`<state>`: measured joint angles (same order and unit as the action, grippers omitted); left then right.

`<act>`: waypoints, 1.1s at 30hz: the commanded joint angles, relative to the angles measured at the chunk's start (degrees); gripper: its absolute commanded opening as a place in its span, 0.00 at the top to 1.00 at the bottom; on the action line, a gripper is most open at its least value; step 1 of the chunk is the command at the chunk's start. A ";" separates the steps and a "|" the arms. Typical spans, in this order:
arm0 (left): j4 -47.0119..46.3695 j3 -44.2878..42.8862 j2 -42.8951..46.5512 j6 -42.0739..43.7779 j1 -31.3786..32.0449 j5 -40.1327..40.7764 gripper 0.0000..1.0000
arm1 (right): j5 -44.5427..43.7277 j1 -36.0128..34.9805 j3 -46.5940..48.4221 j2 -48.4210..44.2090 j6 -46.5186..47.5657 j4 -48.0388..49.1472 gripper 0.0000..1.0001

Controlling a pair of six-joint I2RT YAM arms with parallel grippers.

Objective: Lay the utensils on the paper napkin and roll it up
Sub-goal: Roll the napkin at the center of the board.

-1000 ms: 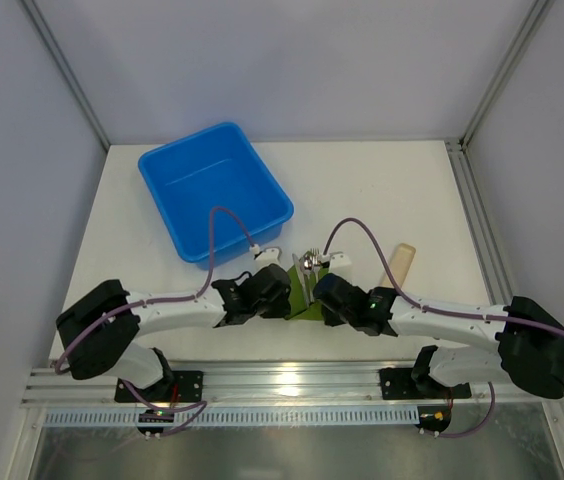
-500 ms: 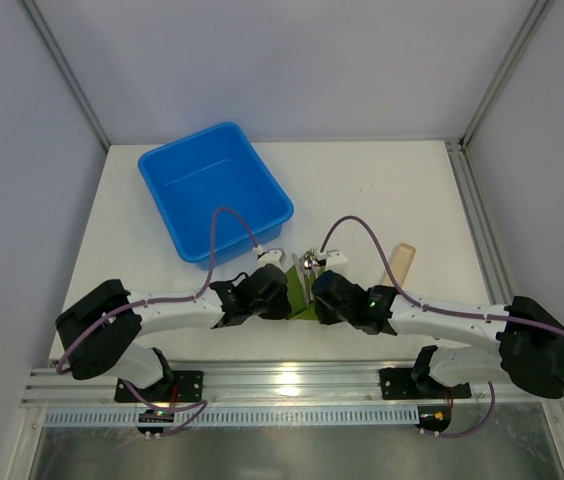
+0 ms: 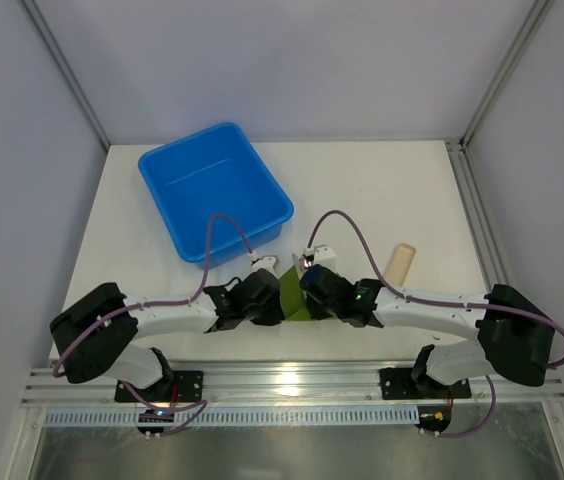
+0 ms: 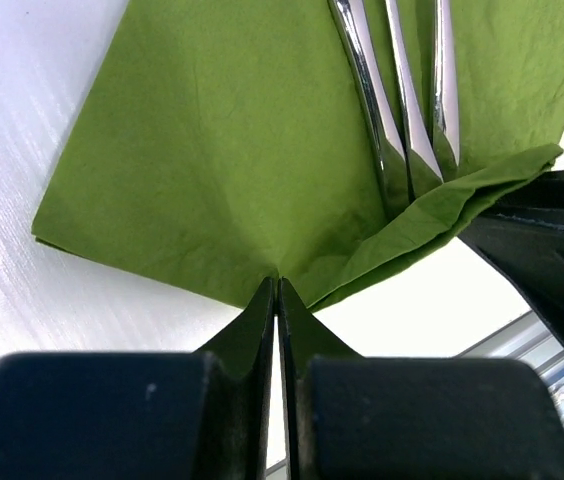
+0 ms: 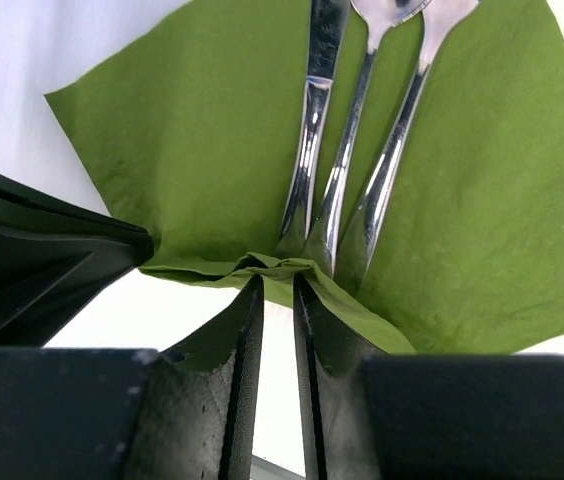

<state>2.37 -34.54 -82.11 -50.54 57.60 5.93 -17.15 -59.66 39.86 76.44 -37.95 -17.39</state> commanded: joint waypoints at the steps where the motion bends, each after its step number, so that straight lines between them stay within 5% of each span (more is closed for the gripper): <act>1: -1.93 0.71 2.04 0.62 -0.21 0.13 0.98 | -0.96 -0.28 2.77 0.81 1.30 2.10 0.78; 19: 5.80 -4.74 6.95 1.24 -0.30 1.80 0.97 | -2.45 -0.20 3.21 3.97 1.22 1.65 0.78; 33: 0.27 -8.26 2.39 -0.08 -0.21 -5.32 0.95 | -5.26 0.24 4.44 0.55 1.57 -2.56 0.77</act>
<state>6.00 -41.41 -78.81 -50.41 57.60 3.31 -19.31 -59.59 41.67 78.43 -37.12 -19.35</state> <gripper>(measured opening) 0.049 0.225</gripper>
